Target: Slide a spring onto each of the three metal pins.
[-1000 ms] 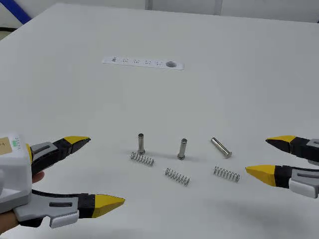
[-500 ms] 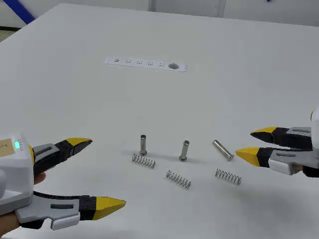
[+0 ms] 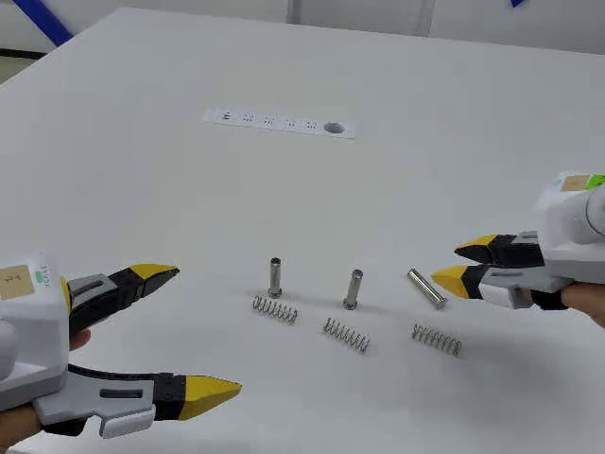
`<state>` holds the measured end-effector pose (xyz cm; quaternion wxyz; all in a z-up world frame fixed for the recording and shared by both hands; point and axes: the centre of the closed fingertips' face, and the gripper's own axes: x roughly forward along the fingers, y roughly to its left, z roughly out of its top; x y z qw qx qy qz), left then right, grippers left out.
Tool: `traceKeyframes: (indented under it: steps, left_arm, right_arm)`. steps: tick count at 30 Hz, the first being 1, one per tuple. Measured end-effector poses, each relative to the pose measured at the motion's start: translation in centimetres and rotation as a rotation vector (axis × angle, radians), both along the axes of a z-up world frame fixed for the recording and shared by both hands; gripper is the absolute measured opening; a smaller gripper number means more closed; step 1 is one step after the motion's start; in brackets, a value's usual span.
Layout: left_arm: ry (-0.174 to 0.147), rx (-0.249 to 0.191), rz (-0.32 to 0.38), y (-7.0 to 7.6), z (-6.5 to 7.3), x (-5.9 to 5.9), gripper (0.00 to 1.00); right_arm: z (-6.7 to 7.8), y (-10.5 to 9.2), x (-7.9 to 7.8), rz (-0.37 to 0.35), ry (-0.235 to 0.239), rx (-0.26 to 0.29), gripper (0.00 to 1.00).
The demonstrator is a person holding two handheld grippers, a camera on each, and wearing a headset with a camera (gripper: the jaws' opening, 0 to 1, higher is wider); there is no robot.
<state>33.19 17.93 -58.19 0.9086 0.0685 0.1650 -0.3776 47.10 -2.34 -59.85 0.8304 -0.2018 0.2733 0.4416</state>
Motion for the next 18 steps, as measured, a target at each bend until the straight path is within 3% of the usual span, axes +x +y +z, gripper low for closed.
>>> traceKeyframes:
  steps: [18]
  left_arm:
    - [0.007, -0.004, 0.001, -0.1, -0.3, 0.0, 0.87]
  right_arm:
    - [-3.7, 1.7, 1.7, -0.065, 0.085, -0.102, 0.18]
